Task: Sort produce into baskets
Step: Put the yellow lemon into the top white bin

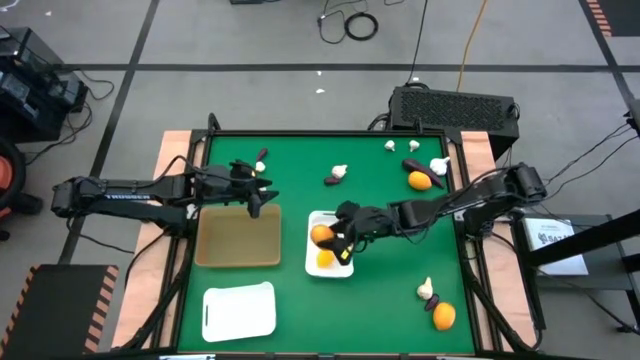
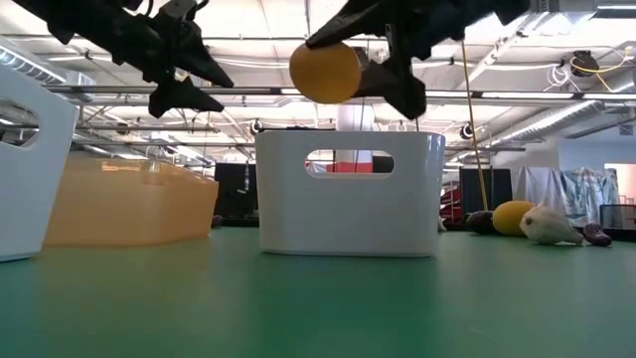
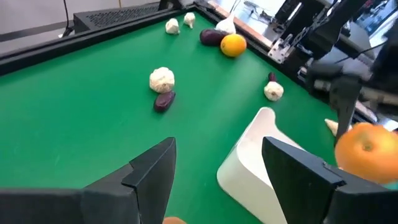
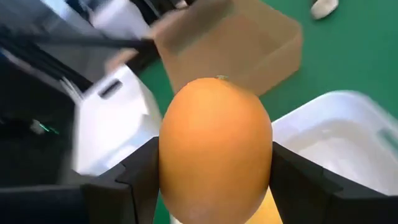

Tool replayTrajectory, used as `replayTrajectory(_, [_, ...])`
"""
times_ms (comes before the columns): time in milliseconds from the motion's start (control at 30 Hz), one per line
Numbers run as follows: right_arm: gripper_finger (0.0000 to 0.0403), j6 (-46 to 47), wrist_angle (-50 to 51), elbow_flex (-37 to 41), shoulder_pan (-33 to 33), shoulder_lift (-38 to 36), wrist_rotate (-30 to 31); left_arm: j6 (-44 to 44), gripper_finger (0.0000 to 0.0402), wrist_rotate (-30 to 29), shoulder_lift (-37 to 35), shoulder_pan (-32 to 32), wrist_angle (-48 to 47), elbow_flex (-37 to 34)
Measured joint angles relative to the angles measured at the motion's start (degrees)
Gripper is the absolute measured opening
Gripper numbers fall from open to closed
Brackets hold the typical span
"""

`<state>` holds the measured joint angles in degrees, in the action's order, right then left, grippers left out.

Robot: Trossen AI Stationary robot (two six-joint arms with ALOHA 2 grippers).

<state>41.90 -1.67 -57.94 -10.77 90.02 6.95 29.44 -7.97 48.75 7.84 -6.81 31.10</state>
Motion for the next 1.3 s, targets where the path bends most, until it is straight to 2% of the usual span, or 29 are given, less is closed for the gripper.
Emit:
replayTrajectory(200, [0.0234, -10.1, 18.7, -7.8, 1.2, 0.0, 4.0, -0.1, 0.0246, 0.0, 0.0, 0.0, 0.2, 0.0])
replayTrajectory(400, [0.0272, -10.0, 23.4, -10.2, 3.3, 0.0, 4.8, -0.2, 0.0246, 0.0, 0.0, 0.0, 0.2, 0.0])
replayTrajectory(567, [0.032, -9.3, 23.5, -10.1, 5.0, -0.2, 0.5, -0.2, 0.0246, 0.0, 0.0, 0.0, 0.2, 0.0])
replayTrajectory(700, [0.0339, -8.1, 23.6, -10.1, 6.4, -0.7, -2.5, -0.2, 0.0246, 0.0, 0.0, 0.0, 0.2, 0.0])
replayTrajectory(900, [0.034, -4.7, 28.2, -10.1, 9.6, -0.8, -4.7, -0.2, 0.0246, 0.0, 0.0, 0.0, 0.2, 0.0])
replayTrajectory(1133, [0.034, -5.0, 38.7, -10.1, 16.0, -1.3, -12.9, -0.2, 0.0246, -0.7, 0.0, 0.0, 0.2, 0.0])
replayTrajectory(1300, [0.034, -9.2, 47.4, -10.1, 21.1, -2.6, -13.0, -0.2, 0.0246, -0.8, 0.0, 0.0, 0.2, 0.0])
